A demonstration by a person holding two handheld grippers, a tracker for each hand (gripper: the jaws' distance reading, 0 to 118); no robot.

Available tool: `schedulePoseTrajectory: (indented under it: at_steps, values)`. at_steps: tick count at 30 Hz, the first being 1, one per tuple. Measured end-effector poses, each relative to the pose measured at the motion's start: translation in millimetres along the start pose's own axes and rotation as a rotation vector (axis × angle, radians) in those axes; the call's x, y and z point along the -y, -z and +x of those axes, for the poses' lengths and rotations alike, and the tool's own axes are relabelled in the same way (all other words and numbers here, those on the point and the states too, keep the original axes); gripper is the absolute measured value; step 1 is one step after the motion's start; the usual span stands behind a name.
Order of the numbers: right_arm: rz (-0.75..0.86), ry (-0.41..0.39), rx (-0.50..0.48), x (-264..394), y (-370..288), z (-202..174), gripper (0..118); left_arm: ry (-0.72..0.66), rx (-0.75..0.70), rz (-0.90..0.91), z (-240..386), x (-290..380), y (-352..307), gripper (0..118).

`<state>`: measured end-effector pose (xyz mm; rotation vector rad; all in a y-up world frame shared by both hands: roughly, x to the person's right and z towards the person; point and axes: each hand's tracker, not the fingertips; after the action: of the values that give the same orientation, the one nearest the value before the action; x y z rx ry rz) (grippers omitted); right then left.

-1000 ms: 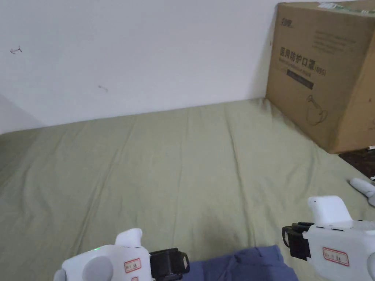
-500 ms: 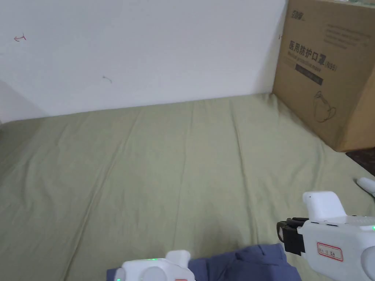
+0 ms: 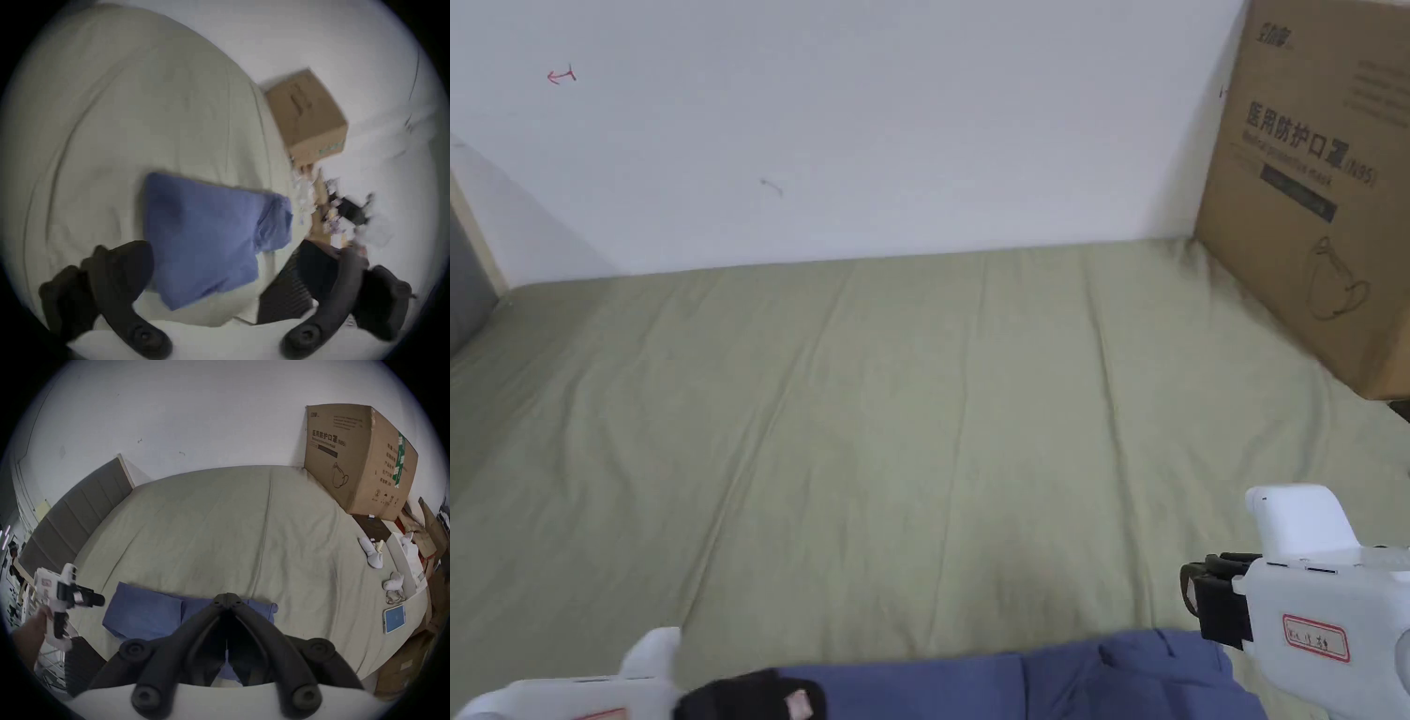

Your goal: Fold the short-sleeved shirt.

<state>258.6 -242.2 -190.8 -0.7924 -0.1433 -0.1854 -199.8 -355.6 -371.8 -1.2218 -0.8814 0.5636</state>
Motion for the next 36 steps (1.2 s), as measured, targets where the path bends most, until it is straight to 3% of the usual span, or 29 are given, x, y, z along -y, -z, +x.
schedulePoseTrajectory:
  at_steps: [4,6,9,11,12,14,16,19,20,21,22,23,24,25,27,29,32,36]
  values:
    - [-0.007,-0.022,0.010,0,1,-9,0,-0.159,0.141,0.032,-31,6,1,118]
    - [-0.012,0.007,-0.019,0,1,-8,0,-0.254,0.232,0.004,-50,10,20,118]
    - [-0.029,0.043,-0.027,0,1,-5,0,-0.422,0.410,-0.081,-130,9,63,118]
    - [-0.037,0.043,-0.017,1,0,-4,0,-0.433,0.620,0.026,-121,5,69,118]
    - [-0.043,0.040,-0.009,1,-1,-3,0,-0.466,0.616,0.019,-116,3,79,118]
    - [-0.051,0.035,0.005,2,-1,-1,0,-0.432,0.555,-0.027,-102,0,98,118]
    - [-0.057,0.045,0.010,3,-1,1,0,-0.272,0.491,-0.096,-82,-2,107,118]
    - [-0.063,0.062,0.005,2,0,1,0,-0.161,0.431,-0.096,-71,3,113,117]
    - [-0.062,0.062,0.004,3,0,0,0,-0.176,0.437,-0.075,-73,1,109,111]
    - [-0.060,0.058,0.003,3,1,-1,0,-0.184,0.418,-0.051,-76,3,105,93]
    - [-0.060,0.055,0.000,3,1,-3,0,-0.202,0.314,-0.032,-79,3,103,29]
    - [-0.062,0.054,-0.006,4,2,-5,0,-0.211,0.189,-0.035,-98,10,96,5]
    - [-0.066,0.057,-0.018,4,2,-6,0,-0.212,0.038,-0.037,-123,18,86,5]
    - [-0.071,0.059,-0.032,5,3,-8,0,-0.250,0.308,-0.004,-115,22,77,5]
    - [-0.074,0.053,-0.043,6,2,-11,0,-0.224,0.165,-0.031,-99,15,95,6]
    - [-0.072,0.043,-0.049,7,0,-14,0,-0.203,0.209,0.010,-93,19,83,6]
    - [-0.064,0.042,-0.068,6,-4,-13,0,-0.164,0.151,0.032,-64,22,57,6]
    - [-0.051,0.034,-0.084,6,-4,-13,0,-0.047,-0.207,0.094,-9,27,9,6]
